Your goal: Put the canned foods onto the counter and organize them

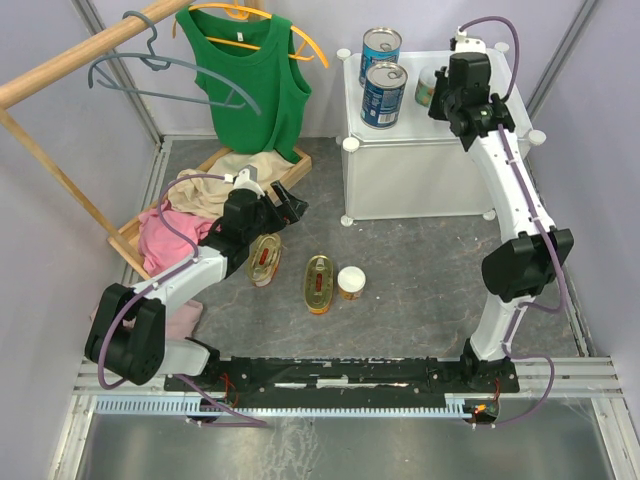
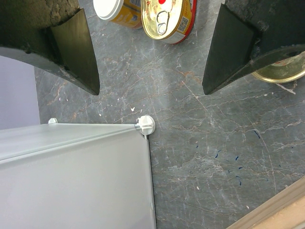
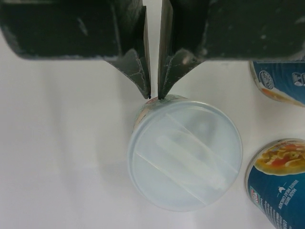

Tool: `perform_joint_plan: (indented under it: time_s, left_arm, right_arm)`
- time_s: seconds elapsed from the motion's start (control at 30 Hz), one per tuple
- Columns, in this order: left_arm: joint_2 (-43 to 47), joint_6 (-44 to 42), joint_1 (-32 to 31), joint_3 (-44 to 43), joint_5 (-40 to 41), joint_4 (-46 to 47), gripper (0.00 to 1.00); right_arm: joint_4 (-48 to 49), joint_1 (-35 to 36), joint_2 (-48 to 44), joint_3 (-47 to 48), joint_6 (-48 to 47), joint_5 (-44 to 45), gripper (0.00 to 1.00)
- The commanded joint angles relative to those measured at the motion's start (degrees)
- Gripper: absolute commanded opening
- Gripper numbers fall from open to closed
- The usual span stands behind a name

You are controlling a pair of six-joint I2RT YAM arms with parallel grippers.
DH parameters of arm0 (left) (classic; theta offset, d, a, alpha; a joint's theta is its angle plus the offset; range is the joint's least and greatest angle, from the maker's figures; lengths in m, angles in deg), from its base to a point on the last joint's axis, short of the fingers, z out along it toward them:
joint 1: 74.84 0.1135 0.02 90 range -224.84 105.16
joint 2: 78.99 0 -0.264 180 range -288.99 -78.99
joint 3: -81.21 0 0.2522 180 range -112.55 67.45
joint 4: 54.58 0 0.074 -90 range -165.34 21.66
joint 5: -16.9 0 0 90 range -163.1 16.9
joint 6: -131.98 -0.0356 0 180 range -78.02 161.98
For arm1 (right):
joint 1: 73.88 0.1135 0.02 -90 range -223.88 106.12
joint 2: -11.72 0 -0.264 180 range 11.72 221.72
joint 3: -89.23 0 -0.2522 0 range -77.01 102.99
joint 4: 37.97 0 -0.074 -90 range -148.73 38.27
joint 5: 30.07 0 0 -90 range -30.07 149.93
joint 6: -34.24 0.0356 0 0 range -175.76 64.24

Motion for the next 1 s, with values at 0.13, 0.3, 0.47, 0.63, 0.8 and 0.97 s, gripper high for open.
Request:
perform_joint_plan:
  time_s: [0.13,0.3,0.47,0.63,0.8,0.97]
  left_arm:
    - [0.6,0.0,-0.3,-1.4,1.4,1.5,0.94]
    - [-0.2,-0.1,-0.2,-2.1,1.4,1.5,0.94]
    - [-1.1,-0.1,-0.3,-2.8,1.4,1.4,0.94]
    - [-1.6,0.0,-0.2,-3.4,1.3,1.4,0.94]
    - [-1.6,0.1,-0.3,-3.3,1.2,1.6,0.94]
    - [-1.1,0.1,-0.2,-3.1,1.1,1.6,0.94]
  right_arm:
    - [0.4,-0.5,4.3,7.9,-0.7,-0.5,0.18]
    - [-0.6,-0.7,6.9,11.4,-0.9,-0.7,0.17]
    - [-1.2,-0.9,9.3,14.4,-1.1,-1.3,0.18]
    - [-2.2,-1.0,11.7,18.3,-1.4,-1.5,0.18]
    - [-2.5,-1.0,13.3,20.2,-1.4,-1.9,0.17]
    - [-1.5,-1.0,14.0,20.9,-0.8,-2.1,0.17]
